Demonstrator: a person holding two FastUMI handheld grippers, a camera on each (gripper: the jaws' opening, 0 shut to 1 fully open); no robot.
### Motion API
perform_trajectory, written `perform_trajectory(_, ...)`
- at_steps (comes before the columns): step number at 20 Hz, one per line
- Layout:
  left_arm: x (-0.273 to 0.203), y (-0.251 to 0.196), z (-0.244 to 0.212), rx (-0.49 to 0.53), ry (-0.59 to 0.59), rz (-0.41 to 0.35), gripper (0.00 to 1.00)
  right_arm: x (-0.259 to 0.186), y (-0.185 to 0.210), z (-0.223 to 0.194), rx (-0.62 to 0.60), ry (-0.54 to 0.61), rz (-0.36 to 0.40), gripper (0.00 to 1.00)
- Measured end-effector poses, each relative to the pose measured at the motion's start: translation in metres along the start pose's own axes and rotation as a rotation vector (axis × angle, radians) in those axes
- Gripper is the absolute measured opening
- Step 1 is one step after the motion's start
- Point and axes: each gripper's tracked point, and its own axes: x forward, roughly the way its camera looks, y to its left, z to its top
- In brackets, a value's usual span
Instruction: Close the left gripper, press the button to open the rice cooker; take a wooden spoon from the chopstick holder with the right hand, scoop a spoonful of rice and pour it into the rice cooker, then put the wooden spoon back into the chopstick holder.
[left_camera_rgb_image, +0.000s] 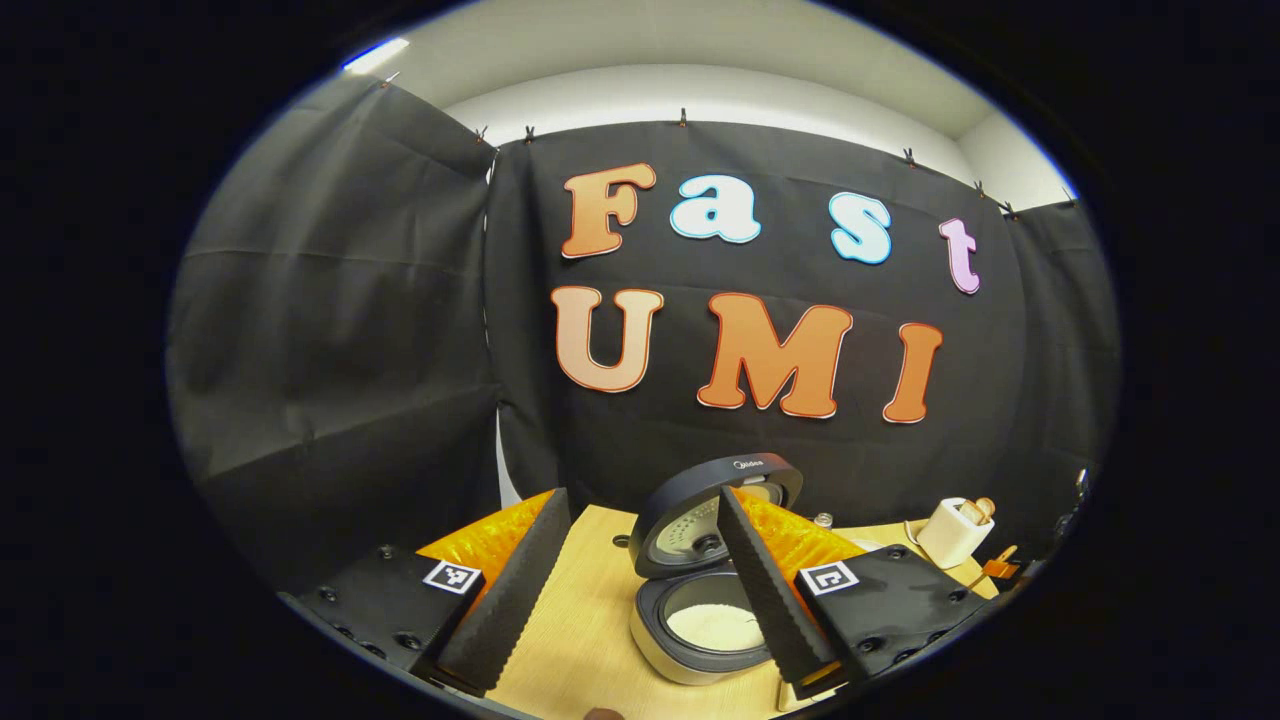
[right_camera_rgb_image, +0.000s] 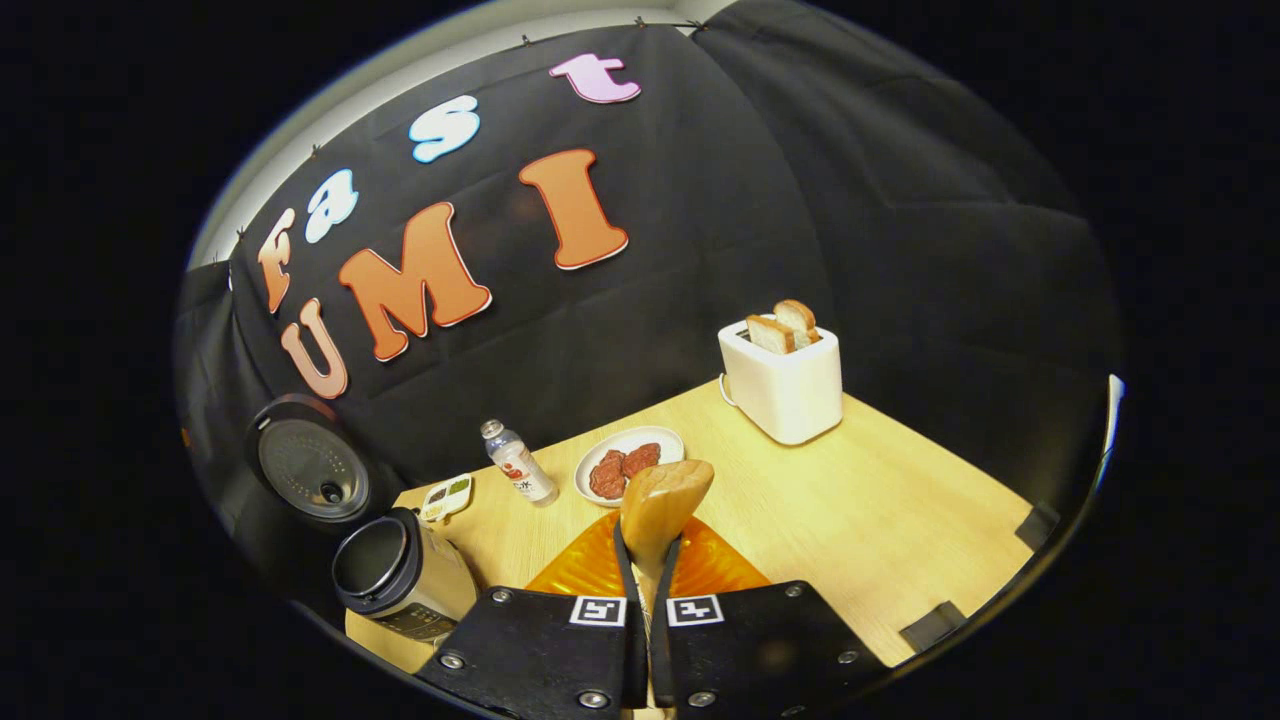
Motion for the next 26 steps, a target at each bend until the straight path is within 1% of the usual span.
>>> perform_trajectory(5,0.000,0.005,-0.002,0.035,0.012,0.012,1.00,0.018,0.001,-0.033,0.038,0.052,0.003,0.01)
perform_trajectory(7,-0.001,0.001,-0.008,0.030,0.038,-0.006,1.00,0.022,-0.003,-0.038,0.043,0.053,-0.007,0.01)
perform_trajectory(9,0.000,0.007,-0.011,0.025,0.049,0.005,1.00,0.025,-0.007,-0.042,0.049,0.054,-0.016,0.01)
perform_trajectory(12,0.003,0.002,-0.016,0.020,0.055,-0.012,1.00,0.021,-0.001,-0.047,0.040,0.058,0.018,0.03)
perform_trajectory(15,0.002,-0.002,-0.016,0.018,0.053,-0.027,1.00,0.019,-0.006,-0.046,0.022,0.086,-0.014,0.14)
perform_trajectory(17,0.003,-0.004,-0.012,0.018,0.047,-0.036,1.00,0.014,-0.017,-0.043,-0.005,0.102,-0.073,0.20)
perform_trajectory(18,0.003,-0.004,-0.010,0.018,0.043,-0.038,1.00,0.010,-0.026,-0.039,-0.020,0.098,-0.103,0.13)
perform_trajectory(19,0.002,-0.004,-0.007,0.015,0.037,-0.039,1.00,0.007,-0.030,-0.033,-0.029,0.095,-0.121,0.46)
perform_trajectory(20,0.003,-0.004,-0.004,0.011,0.031,-0.041,1.00,0.001,-0.035,-0.029,-0.037,0.094,-0.136,0.43)
perform_trajectory(22,0.005,-0.007,-0.001,0.004,0.022,-0.046,1.00,-0.008,-0.044,-0.014,-0.067,0.070,-0.178,0.96)
perform_trajectory(24,0.010,-0.010,0.004,-0.004,0.016,-0.049,1.00,-0.019,-0.049,0.006,-0.107,0.031,-0.203,0.95)
perform_trajectory(26,0.016,-0.015,0.013,0.000,0.008,-0.044,1.00,-0.030,-0.044,0.026,-0.133,0.008,-0.200,0.95)
